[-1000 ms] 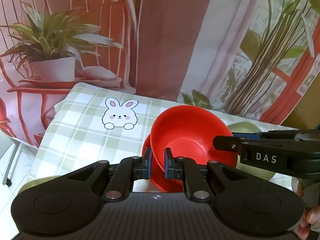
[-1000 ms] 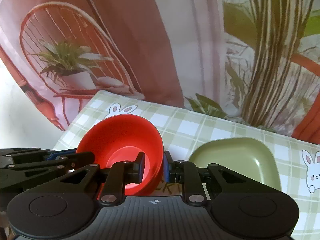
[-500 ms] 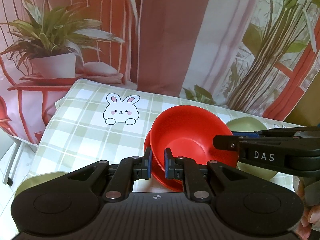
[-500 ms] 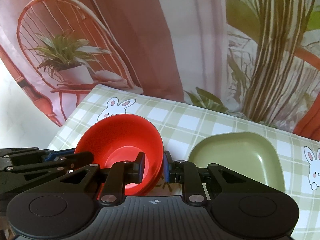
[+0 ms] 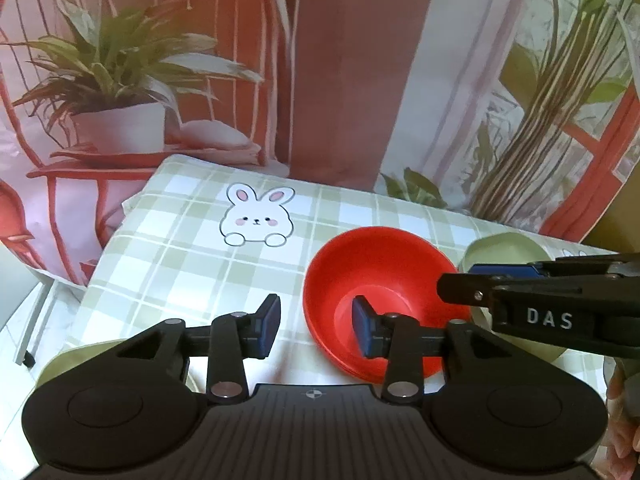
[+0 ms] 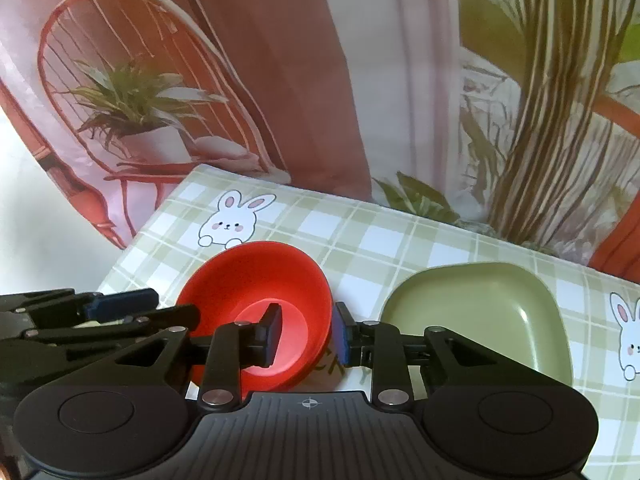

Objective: Organize plates and bowls

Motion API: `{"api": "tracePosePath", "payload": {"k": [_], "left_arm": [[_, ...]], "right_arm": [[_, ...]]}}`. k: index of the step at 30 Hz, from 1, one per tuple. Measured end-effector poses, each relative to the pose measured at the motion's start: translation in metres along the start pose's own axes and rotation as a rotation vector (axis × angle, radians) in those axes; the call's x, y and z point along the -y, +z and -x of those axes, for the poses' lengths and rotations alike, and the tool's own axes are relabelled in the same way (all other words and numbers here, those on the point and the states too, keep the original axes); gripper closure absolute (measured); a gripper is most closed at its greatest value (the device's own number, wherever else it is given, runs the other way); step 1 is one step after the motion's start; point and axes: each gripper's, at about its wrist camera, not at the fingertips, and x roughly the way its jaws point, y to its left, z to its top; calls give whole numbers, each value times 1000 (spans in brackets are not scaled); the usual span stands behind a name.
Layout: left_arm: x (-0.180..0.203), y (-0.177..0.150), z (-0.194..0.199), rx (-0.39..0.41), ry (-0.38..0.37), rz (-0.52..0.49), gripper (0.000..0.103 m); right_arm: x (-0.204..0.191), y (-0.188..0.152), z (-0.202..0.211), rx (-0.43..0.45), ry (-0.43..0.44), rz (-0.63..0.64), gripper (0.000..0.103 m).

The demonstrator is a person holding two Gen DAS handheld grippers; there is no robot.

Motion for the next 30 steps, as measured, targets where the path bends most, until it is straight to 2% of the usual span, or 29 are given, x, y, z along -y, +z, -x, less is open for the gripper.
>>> {"api": "tracePosePath", "payload": {"k": [7, 15, 22, 26, 30], "left_arm": [[4, 8, 23, 54, -19, 27, 62], [52, 12, 45, 105, -110, -36, 62], [102, 3, 37, 77, -199, -85, 62], [118, -6, 24, 41, -231, -58, 62], [128, -12, 9, 8, -222, -59, 62]], "right_arm": [[16, 3, 23, 51, -16, 46, 76], [68, 0, 46, 97, -75, -9, 74], [112, -7, 49, 94, -139, -58, 73], [124, -11, 46, 87, -159, -49, 73], [134, -16, 42, 74, -175, -36, 73]]}}
